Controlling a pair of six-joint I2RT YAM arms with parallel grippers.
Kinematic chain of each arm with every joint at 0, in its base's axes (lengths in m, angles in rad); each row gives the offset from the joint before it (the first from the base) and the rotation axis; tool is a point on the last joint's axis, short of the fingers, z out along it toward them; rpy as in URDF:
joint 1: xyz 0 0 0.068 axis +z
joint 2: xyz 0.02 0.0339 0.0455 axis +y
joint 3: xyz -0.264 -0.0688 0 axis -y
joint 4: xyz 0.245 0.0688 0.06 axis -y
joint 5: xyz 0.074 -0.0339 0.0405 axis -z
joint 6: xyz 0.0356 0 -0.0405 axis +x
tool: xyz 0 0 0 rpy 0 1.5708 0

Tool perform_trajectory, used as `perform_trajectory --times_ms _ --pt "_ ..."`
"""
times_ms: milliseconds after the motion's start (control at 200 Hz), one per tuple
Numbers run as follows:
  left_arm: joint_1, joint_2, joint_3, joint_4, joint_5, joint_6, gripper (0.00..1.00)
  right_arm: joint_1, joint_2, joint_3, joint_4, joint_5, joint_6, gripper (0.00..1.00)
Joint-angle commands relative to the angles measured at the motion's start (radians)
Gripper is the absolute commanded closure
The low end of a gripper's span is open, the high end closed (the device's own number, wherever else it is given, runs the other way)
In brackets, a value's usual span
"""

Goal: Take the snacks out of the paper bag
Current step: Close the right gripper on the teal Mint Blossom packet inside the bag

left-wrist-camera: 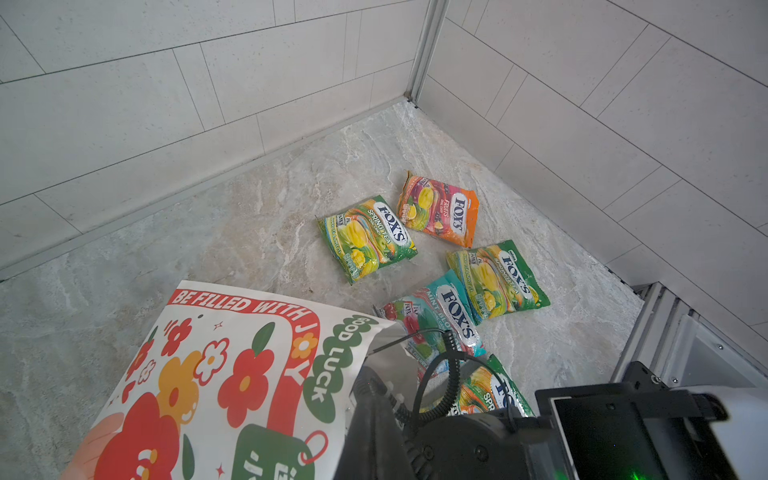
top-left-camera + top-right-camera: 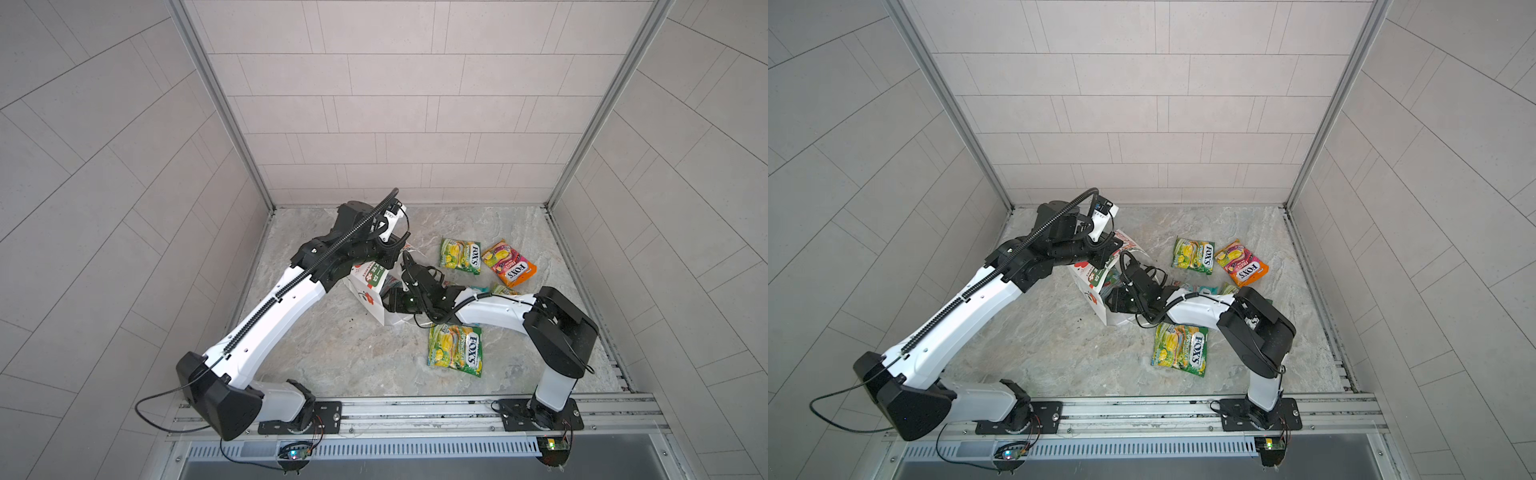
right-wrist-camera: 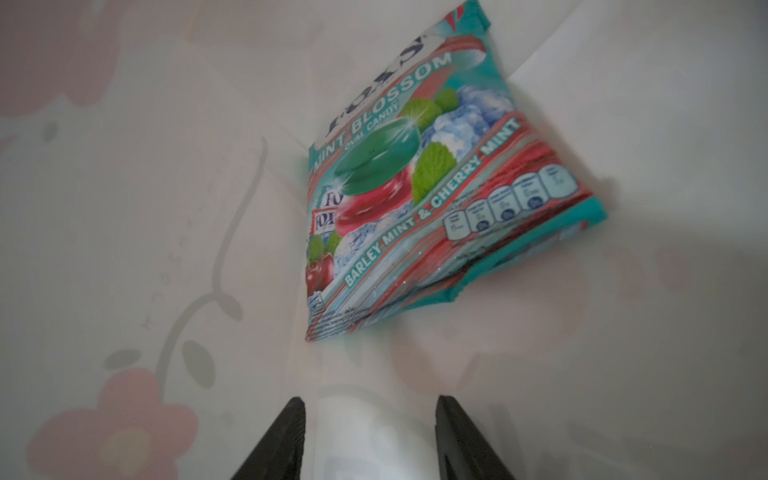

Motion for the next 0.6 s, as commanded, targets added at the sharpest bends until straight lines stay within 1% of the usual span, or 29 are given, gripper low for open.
perform_trajectory --times_ms 0,310,595 --pt "-0.003 -0.026 -0.006 0.036 -0.002 -0.009 1.0 0.007 0.023 0.021 -0.033 0.079 0.08 0.48" --pt "-0.002 -0.022 -0.007 0.038 0.007 -0.014 1.0 0.007 0.094 0.092 -0.083 0.192 0.174 0.47" --pt "-0.002 -0.023 -0.007 0.04 0.022 -0.016 1.0 0.008 0.159 0.154 -0.049 0.246 0.243 0.47"
